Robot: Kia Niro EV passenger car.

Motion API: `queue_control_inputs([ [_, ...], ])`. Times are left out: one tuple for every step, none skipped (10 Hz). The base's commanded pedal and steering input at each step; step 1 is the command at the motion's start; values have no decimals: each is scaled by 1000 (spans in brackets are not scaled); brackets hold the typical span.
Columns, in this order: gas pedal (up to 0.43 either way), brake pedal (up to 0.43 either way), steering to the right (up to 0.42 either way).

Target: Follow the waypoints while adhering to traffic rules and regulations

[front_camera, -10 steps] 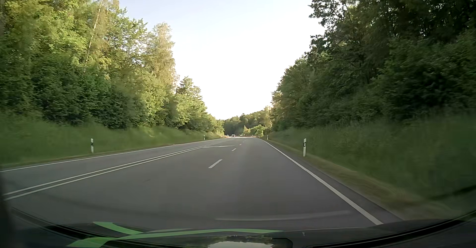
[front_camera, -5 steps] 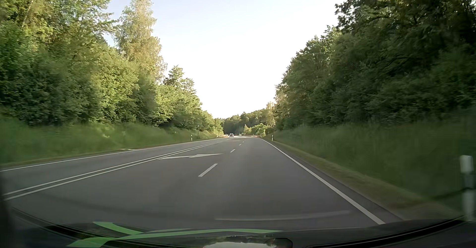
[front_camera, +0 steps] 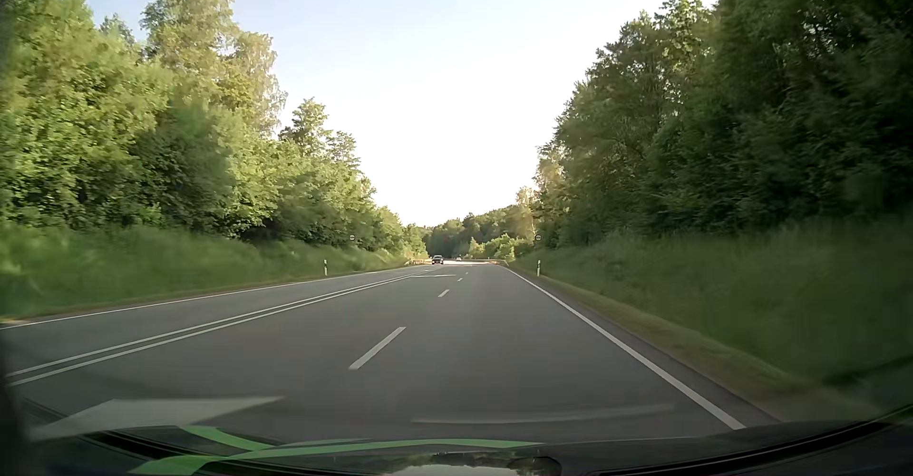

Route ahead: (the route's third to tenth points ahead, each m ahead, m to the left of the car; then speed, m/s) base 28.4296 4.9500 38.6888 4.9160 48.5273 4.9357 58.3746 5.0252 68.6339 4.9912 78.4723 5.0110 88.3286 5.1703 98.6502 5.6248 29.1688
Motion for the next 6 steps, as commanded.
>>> queue_control_inputs([
  [358, 0, -1],
  [370, 0, -2],
  [358, 0, -2],
  [319, 0, -1],
  [299, 0, -1],
  [299, 0, -2],
])
